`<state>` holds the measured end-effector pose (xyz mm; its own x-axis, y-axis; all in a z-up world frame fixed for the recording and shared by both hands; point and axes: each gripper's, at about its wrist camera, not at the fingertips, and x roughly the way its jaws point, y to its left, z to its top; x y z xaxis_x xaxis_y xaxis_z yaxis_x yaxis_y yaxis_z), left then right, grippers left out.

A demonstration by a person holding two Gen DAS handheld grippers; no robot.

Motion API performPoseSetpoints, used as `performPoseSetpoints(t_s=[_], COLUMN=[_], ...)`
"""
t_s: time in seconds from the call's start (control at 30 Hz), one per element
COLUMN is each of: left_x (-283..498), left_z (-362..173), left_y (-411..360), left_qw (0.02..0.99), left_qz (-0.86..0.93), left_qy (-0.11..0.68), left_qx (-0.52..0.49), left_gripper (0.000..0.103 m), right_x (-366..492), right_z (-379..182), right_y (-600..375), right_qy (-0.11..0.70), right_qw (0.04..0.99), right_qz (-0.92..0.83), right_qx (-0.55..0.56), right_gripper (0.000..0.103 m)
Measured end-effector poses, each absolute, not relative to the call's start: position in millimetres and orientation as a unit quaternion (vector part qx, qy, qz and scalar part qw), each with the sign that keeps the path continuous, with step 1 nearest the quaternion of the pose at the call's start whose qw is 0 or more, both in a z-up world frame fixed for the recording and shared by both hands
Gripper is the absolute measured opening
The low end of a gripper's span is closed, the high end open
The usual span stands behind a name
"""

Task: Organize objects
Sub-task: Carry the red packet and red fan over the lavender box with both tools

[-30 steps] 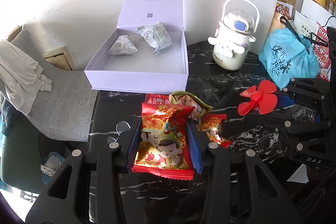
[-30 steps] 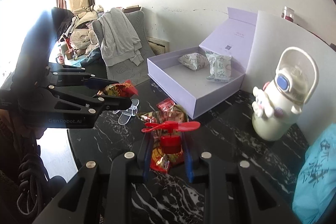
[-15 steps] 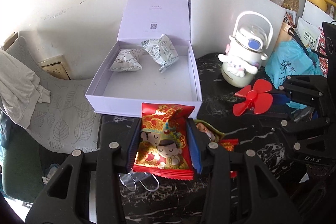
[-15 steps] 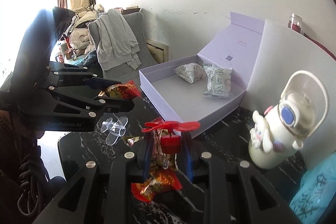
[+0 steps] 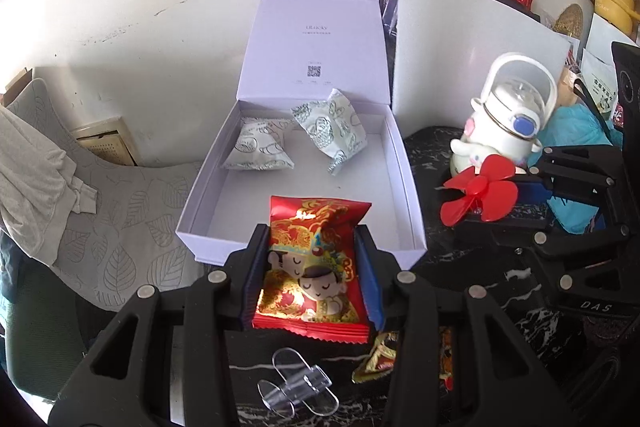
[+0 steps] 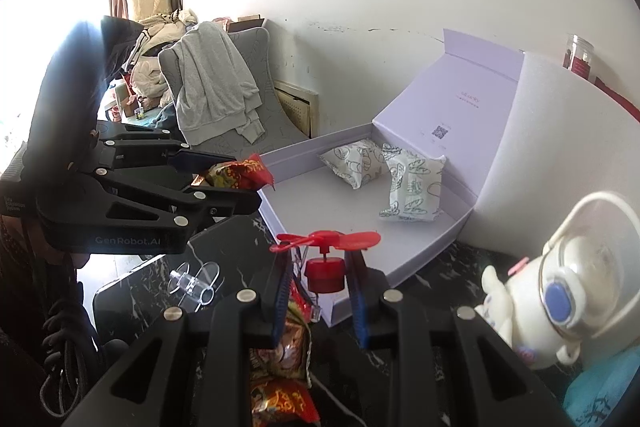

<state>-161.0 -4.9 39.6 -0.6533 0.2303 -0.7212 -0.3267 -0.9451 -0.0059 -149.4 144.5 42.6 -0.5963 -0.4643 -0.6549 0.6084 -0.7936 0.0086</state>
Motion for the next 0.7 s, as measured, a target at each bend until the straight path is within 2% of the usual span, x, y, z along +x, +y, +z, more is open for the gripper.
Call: performPoseSetpoints(t_s=[0.7], left_x=[-239.8], left_z=[72.6], left_y=[-6.5], left_qw=[0.142], left_qz=[0.926], left_qy=[0.067], left_qx=[-0.344], left_gripper=[0.040], right_x=[-224.9], right_z=[75.9], right_y=[140.2], right_qy=[0.098], right_qw=[0.304], right_qz=[-0.900], right_qx=[0.296], right_gripper=[0.026])
